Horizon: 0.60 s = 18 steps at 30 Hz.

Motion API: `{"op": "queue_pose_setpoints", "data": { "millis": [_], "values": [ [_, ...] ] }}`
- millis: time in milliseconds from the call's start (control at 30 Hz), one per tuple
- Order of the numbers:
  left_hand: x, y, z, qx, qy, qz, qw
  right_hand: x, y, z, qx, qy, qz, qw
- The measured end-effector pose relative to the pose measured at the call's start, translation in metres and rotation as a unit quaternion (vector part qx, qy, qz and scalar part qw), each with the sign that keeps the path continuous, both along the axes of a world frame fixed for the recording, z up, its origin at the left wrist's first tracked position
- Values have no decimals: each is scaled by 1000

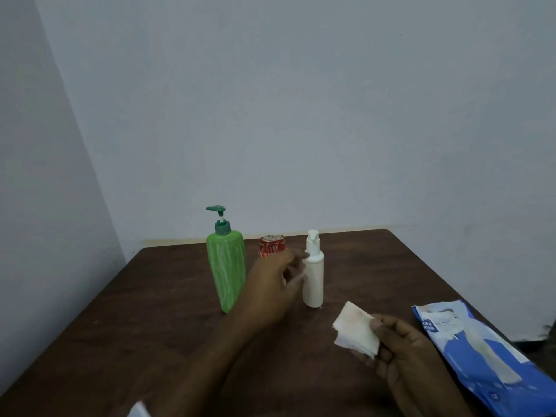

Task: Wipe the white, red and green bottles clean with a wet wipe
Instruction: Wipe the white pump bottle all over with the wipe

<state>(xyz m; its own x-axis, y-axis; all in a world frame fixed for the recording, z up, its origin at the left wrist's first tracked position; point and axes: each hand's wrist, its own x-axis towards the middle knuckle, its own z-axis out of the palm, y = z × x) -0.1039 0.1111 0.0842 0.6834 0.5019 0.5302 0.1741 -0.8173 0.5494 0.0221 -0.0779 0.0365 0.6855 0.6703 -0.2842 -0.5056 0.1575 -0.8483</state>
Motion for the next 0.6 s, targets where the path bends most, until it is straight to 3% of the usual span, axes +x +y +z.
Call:
{"op": "queue_pose_setpoints", "data": {
  "millis": [67, 133, 300, 600],
  "values": [
    [15, 13, 18, 109, 34, 35, 993, -2, -4, 0, 11, 40, 0, 999],
    [30, 23, 32, 138, 57, 59, 987, -3, -8, -2, 20, 62, 2, 998],
    [58, 30, 41, 0, 73, 69, 995, -3, -23, 3, -11, 53, 33, 998],
    [89, 26, 22, -133, 71, 65, 986, -3, -40, 17, -90, -43, 56, 993]
  ]
}}
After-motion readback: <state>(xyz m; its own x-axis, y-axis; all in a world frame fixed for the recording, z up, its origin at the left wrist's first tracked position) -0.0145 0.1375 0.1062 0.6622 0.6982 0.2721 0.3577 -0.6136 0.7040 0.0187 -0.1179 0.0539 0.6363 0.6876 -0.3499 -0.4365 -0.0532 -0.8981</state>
